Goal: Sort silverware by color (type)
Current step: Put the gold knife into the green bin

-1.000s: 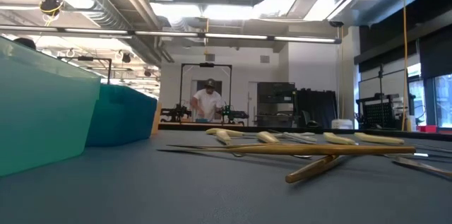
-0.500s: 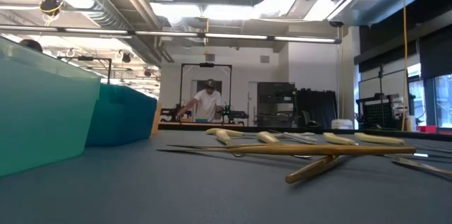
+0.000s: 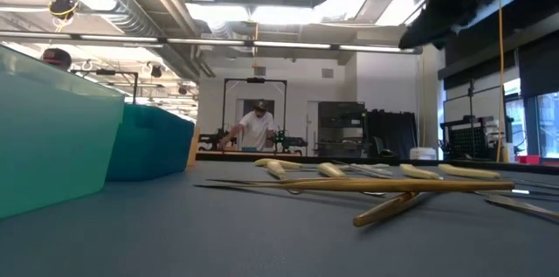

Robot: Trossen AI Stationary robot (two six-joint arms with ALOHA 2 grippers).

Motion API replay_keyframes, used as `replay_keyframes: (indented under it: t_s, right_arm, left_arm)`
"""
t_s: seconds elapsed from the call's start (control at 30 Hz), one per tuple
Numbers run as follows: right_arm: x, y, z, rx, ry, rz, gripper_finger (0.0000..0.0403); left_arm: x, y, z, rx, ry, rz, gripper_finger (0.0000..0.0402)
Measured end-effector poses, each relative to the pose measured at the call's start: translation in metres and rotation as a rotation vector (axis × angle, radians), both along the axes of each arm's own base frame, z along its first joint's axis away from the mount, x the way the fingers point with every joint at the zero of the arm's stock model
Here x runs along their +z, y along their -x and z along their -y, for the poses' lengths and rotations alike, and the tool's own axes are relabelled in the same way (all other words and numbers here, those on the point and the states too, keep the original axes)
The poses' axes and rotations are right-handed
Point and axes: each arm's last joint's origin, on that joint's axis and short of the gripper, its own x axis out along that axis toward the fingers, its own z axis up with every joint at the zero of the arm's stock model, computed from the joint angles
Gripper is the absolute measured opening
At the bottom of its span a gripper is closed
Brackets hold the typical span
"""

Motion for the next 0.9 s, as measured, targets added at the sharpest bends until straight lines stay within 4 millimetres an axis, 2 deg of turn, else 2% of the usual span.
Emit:
replay_keyframes:
  t_s: [0.23,0.47,0.67,0.9]
  right_arm:
    - [-0.027,0.001,0.000,-0.011,0.003,-0.023,0.0072]
    - [-0.033,0.002,0.000,-0.014,0.000,-0.038,0.0072]
    - [-0.032,0.001,0.000,-0.014,0.000,-0.033,0.0072]
    - [-0.032,0.001,0.000,-0.014,0.000,-0.033,0.0072]
  left_arm:
    - [0.006,-0.031,0.011,-0.033,-0.010,-0.127,0.0150]
    - [0.005,-0.060,0.033,-0.094,-0.091,-0.295,0.0150]
    - [-0.007,-0.077,0.055,-0.143,-0.119,-0.443,0.0150]
    - [-0.036,-0.090,0.079,-0.196,-0.141,-0.531,0.0150]
